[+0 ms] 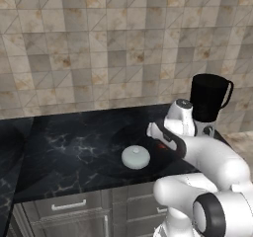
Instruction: Open the blender lid, put the apple in the blender, close the lid, and start the blender.
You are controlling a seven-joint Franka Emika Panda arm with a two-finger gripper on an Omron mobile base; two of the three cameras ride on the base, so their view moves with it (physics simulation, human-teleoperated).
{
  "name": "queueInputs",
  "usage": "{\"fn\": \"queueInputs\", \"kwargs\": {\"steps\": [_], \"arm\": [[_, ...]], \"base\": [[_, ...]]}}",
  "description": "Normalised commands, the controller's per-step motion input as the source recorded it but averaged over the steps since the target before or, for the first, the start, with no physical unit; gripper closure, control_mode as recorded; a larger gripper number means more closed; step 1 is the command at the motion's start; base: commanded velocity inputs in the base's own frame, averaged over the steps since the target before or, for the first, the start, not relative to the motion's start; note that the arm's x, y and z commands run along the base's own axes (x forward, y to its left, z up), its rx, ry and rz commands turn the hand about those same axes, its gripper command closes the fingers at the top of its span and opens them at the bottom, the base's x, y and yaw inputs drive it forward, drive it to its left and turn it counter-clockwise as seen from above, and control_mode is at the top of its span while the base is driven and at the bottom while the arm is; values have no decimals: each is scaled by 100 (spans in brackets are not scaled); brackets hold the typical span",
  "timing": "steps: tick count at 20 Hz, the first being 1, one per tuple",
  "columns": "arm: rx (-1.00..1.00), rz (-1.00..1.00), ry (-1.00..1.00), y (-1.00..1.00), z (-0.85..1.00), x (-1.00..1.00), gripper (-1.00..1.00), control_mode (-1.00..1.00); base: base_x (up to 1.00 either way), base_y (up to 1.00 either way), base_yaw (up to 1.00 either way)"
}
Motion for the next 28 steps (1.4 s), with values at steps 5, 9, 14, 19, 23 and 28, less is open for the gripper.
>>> {"fn": "queueInputs", "kwargs": {"steps": [5,9,14,19,23,28], "arm": [[-4,-1,-17,0,100,-16,100,-100],[-9,0,-17,0,100,-10,100,-100],[-11,0,-17,-2,100,-13,100,-100],[-8,-3,-14,-30,100,-23,100,-100],[-5,-3,-11,-47,100,-19,100,-100],[-5,-2,-10,-45,100,-4,100,-100]], "base": [[0,0,0],[0,0,0],[0,0,0],[0,0,0],[0,0,0],[0,0,0]]}}
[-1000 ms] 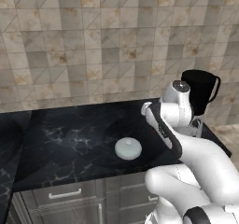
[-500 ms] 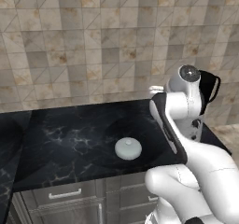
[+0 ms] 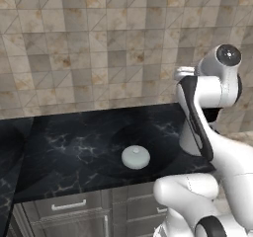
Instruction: Open the blender lid, put the apple in the blender, close the lid, and start the blender.
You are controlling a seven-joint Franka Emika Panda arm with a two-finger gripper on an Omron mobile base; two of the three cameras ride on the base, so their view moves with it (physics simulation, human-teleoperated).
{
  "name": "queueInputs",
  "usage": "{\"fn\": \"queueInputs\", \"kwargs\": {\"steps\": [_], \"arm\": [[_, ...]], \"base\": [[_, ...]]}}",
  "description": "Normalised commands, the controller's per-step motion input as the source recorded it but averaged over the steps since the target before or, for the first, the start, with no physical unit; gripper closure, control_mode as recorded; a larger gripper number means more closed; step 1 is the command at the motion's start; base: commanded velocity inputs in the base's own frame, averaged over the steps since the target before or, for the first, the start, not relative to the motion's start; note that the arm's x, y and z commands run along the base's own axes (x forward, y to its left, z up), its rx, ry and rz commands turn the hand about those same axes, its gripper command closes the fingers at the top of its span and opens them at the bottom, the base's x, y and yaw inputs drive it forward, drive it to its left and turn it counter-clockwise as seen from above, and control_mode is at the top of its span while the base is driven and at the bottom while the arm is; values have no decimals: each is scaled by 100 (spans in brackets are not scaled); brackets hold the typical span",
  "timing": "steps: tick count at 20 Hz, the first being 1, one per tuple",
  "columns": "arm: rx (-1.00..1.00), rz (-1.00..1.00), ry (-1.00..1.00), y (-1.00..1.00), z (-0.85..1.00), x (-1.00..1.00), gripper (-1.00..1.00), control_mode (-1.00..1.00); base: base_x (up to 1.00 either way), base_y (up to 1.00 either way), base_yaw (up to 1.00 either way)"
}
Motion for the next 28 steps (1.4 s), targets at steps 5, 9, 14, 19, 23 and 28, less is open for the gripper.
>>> {"fn": "queueInputs", "kwargs": {"steps": [5,9,14,19,23,28], "arm": [[-2,-3,-5,-42,83,-1,100,-100],[0,-6,0,-56,14,4,100,-100],[2,-2,3,-63,-1,24,100,-100],[1,0,11,-28,-46,31,100,-100],[0,0,15,0,-75,47,100,-100],[1,2,15,-1,-71,43,100,-100]], "base": [[0,0,0],[0,0,0],[0,0,0],[0,0,0],[0,0,0],[0,0,0]]}}
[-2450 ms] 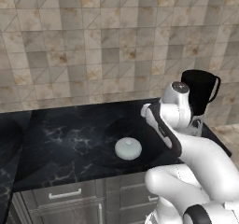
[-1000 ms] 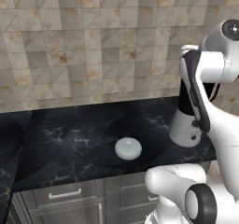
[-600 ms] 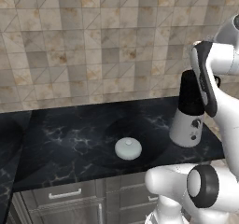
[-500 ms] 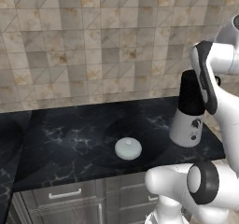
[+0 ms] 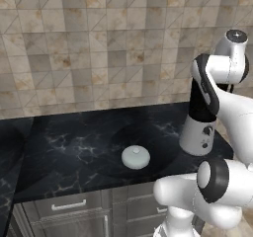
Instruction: Open the blender lid, put the apple in the blender, close the lid, and start the blender.
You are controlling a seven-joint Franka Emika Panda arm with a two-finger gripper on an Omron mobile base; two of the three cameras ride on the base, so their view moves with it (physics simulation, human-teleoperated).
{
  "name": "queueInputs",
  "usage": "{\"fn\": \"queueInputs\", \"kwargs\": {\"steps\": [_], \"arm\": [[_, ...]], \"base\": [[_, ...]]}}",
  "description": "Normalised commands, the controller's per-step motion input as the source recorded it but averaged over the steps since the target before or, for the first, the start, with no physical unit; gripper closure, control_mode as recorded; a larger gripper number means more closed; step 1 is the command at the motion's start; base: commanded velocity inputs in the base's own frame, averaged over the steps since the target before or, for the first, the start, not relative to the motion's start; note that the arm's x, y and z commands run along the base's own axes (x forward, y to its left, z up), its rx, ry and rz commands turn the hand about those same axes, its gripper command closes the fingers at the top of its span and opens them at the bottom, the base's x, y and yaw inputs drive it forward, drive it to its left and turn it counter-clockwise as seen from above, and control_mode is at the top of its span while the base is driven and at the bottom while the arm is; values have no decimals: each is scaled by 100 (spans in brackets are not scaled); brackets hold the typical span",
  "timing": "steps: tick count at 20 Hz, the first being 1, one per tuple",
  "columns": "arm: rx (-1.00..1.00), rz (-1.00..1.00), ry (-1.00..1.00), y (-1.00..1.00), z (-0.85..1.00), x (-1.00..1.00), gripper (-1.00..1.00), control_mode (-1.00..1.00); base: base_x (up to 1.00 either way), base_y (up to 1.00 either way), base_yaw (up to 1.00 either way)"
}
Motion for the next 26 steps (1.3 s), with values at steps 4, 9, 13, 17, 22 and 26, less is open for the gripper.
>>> {"fn": "queueInputs", "kwargs": {"steps": [4,9,13,17,22,26], "arm": [[2,2,14,-3,-57,25,100,-100],[3,4,4,0,-62,0,100,-100],[1,1,3,-1,-54,0,-100,-100],[0,0,0,0,-22,0,-100,-100],[0,0,0,0,1,0,-100,-100],[0,0,-2,-1,26,-4,-100,-100]], "base": [[0,0,0],[0,0,0],[0,0,0],[0,0,0],[0,0,0],[0,0,0]]}}
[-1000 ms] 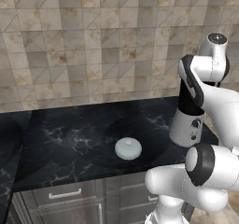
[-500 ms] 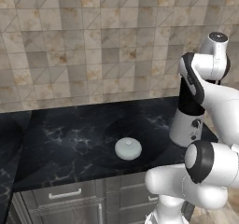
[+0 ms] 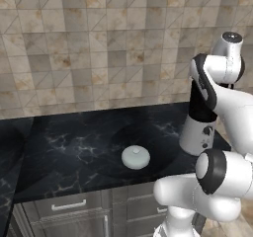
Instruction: Open the blender lid, put the apple in the blender, close the lid, and start the blender.
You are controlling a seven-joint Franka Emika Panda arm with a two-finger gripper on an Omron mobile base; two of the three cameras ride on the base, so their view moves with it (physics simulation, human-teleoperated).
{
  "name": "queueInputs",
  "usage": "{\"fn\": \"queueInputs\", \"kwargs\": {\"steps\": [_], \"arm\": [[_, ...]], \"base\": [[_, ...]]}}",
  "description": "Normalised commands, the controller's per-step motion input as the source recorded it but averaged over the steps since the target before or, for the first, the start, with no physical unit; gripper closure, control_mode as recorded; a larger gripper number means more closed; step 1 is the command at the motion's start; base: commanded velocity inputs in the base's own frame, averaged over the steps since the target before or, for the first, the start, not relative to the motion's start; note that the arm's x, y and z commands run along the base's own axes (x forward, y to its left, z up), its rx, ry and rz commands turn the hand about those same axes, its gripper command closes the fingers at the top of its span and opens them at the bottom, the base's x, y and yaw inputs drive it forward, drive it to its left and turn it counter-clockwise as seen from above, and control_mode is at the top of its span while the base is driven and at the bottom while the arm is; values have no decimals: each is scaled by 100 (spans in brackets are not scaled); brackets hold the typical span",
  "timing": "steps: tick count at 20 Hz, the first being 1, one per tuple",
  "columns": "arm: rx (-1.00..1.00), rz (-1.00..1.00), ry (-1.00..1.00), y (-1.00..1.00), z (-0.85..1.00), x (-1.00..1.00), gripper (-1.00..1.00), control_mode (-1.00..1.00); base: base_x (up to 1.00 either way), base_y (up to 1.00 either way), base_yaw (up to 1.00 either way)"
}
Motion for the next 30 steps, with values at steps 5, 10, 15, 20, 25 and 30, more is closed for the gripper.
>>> {"fn": "queueInputs", "kwargs": {"steps": [5,10,15,20,25,30], "arm": [[-3,0,-15,3,82,-28,-100,-100],[-8,0,-15,31,74,-53,-100,-100],[-6,0,0,85,1,-66,-100,-100],[-9,0,9,100,-38,-55,-100,-100],[-5,12,16,74,-59,-36,-100,-100],[-1,12,20,77,-92,0,-100,-100]], "base": [[0,0,0],[0,0,0],[0,0,0],[0,0,0],[0,0,0],[0,0,0]]}}
